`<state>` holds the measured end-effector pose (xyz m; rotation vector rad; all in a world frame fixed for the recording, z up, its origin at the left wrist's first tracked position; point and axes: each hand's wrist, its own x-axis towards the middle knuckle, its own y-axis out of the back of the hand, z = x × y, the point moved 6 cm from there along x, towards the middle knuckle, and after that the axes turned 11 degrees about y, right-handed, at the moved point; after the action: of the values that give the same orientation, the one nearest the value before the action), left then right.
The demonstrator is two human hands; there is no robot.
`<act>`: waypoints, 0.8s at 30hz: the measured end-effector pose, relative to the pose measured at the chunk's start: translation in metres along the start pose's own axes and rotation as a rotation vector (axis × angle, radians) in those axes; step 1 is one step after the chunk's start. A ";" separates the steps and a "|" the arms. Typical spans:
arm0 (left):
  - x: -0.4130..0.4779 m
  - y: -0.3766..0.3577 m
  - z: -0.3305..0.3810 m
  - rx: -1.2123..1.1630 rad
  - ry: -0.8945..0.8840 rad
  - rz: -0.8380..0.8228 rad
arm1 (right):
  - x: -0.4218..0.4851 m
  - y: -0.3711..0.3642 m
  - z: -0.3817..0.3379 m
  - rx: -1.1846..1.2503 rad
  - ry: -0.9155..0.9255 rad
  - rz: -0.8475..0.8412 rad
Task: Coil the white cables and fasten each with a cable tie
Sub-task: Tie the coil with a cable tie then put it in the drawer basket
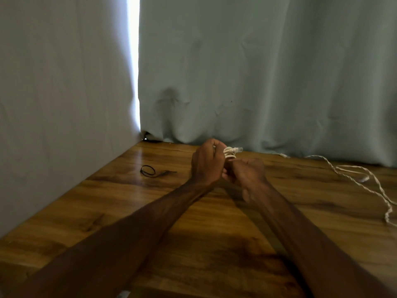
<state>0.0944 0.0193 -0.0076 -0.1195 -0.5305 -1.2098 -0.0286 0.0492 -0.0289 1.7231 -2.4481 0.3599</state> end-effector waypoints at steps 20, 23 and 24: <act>0.011 0.022 0.005 0.044 -0.180 0.138 | -0.012 -0.010 -0.014 0.115 -0.078 -0.199; 0.010 0.021 0.008 0.079 -0.215 0.127 | -0.012 -0.011 -0.014 0.182 -0.138 -0.224; 0.010 0.020 0.008 0.074 -0.213 0.121 | -0.012 -0.011 -0.014 0.208 -0.153 -0.226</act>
<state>0.1122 0.0213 0.0076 -0.2160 -0.7435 -1.0642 -0.0144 0.0601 -0.0169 2.1628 -2.3514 0.4872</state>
